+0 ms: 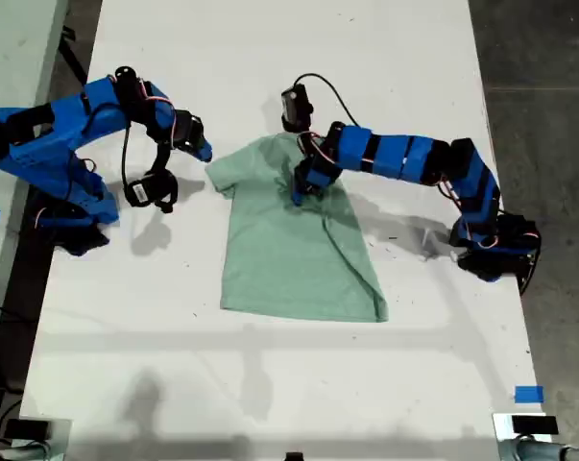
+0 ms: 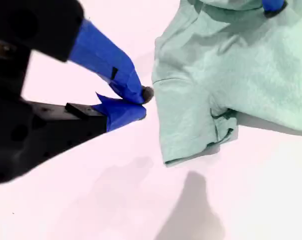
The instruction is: Fold tshirt
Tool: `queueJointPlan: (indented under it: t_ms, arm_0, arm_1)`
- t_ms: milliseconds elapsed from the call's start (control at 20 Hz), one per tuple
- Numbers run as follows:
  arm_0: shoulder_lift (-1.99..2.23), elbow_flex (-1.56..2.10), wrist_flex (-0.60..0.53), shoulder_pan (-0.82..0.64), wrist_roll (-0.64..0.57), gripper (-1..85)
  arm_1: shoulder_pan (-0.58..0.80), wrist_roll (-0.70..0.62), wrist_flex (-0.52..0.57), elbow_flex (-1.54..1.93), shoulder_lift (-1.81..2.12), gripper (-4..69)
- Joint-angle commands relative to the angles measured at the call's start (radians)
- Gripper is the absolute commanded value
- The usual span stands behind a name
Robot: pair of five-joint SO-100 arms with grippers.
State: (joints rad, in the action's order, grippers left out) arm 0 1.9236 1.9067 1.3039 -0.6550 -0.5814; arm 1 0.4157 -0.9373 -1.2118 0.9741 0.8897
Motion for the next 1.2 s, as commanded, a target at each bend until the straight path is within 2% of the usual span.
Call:
queueJointPlan:
  t_ms: [0,100,300,350,550,750,900,1150]
  arm_0:
    - [0.018,-0.021,-0.005,0.002,0.008,1.6]
    - [0.02,-0.034,-0.002,-0.002,0.006,1.8]
    - [0.02,-0.038,-0.002,-0.003,0.008,2.2]
    - [0.02,-0.041,0.003,-0.002,0.009,6.1]
    - [0.02,-0.044,0.008,0.0,0.011,8.8]
    - [0.003,-0.038,0.011,-0.021,0.005,15.9]
    - [-0.035,-0.035,0.031,-0.052,0.003,29.0]
    - [-0.103,-0.008,0.014,-0.124,-0.057,32.1]
  arm_1:
    - [-0.017,0.003,-0.061,-0.083,0.15,28.7]
    - [-0.012,0.002,-0.101,-0.083,0.316,26.2]
    - [0.0,-0.002,-0.109,-0.003,0.655,22.8]
    - [0.003,-0.006,-0.129,0.023,0.707,22.0]
    - [0.021,-0.021,-0.193,0.199,0.853,22.2]
    - [0.006,-0.006,-0.184,0.334,0.916,22.4]
    - [-0.009,0.0,-0.179,0.356,0.931,23.0]
    - [-0.014,0.0,-0.179,0.374,0.951,23.2]
